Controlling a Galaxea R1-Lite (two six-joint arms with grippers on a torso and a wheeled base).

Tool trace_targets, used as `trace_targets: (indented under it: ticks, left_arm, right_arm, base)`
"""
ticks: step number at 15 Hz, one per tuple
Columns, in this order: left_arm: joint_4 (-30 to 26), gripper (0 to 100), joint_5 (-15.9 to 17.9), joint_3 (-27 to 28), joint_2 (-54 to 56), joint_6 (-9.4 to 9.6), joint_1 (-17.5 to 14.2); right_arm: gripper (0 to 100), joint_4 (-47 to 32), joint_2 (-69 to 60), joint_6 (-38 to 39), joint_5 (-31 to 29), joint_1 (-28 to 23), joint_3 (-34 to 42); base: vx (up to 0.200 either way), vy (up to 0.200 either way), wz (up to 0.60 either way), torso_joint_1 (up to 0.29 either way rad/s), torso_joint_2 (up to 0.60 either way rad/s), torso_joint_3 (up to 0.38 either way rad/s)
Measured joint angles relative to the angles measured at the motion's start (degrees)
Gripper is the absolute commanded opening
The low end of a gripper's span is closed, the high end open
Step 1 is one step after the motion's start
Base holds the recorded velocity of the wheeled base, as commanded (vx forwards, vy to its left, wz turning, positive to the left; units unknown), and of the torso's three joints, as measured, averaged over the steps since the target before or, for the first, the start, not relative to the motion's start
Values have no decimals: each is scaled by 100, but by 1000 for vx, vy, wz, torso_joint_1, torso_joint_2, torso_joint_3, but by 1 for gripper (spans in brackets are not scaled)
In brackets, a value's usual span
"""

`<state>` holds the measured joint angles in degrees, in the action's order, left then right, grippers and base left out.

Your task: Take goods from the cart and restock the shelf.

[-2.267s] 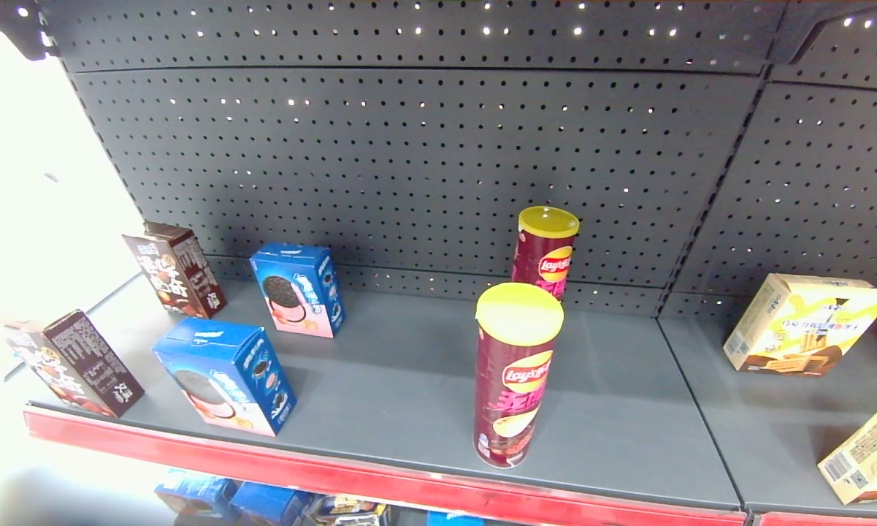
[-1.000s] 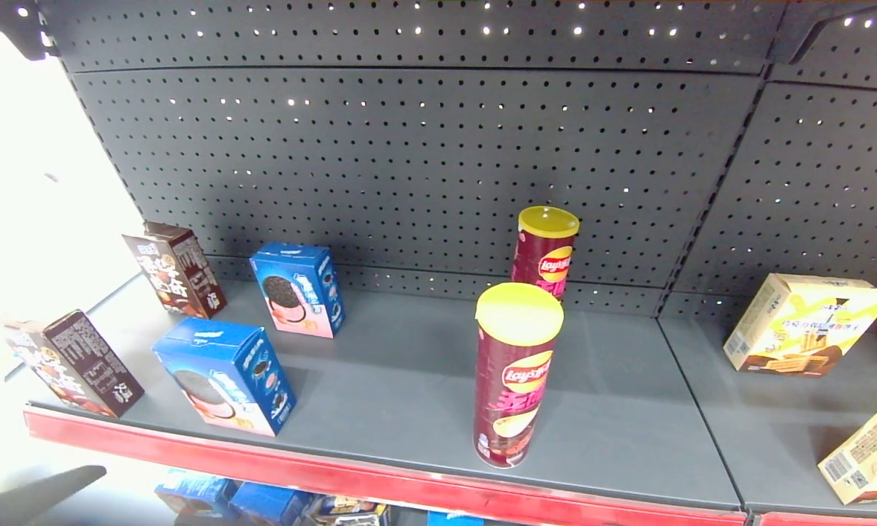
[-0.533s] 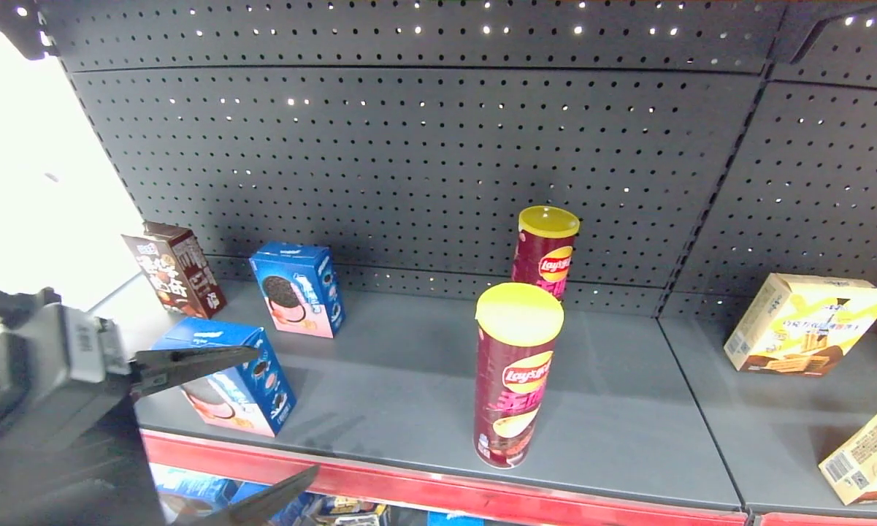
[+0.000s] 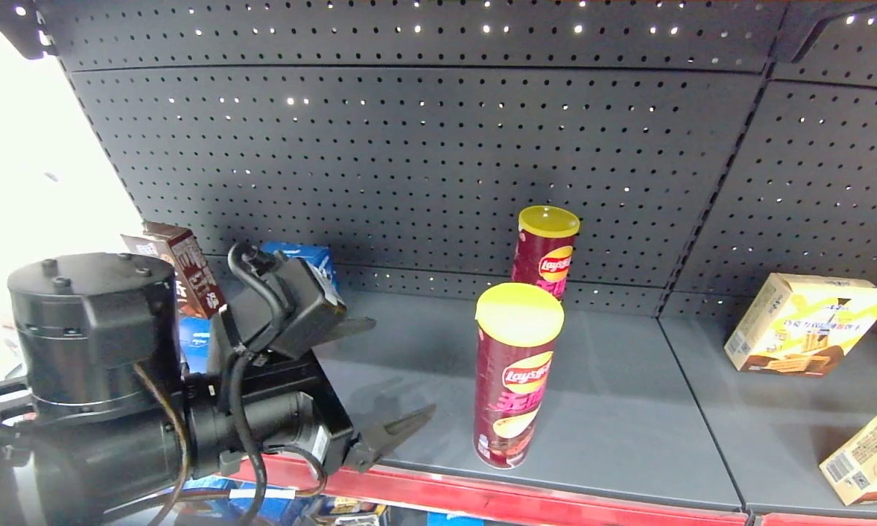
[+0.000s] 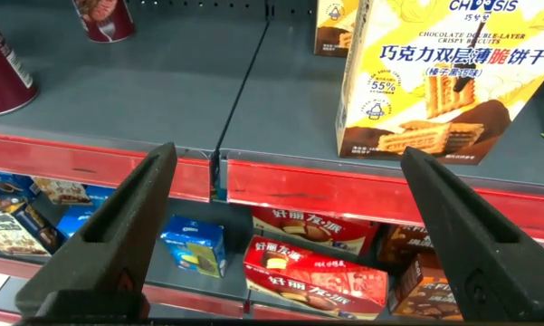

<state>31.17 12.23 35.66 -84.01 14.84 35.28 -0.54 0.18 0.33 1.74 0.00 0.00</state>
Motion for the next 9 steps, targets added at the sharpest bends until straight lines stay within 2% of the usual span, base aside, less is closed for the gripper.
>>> trace_targets:
  ticks: [5,7,9]
  left_arm:
    - [222,100,294,-35,-552,-30,-26]
    - [532,100,688,-60,-756,-11,-15]
    - [853,100,881,-62,-983,0,2]
  right_arm:
    - [100,0,2,2,0,0,0]
    - [100,0,2,2,0,0,0]
    - [100,0,2,0,0,0,0]
  base:
    - [0,0,0,0,0,0]
    - [0,0,0,0,0,0]
    - [0,0,0,0,0,0]
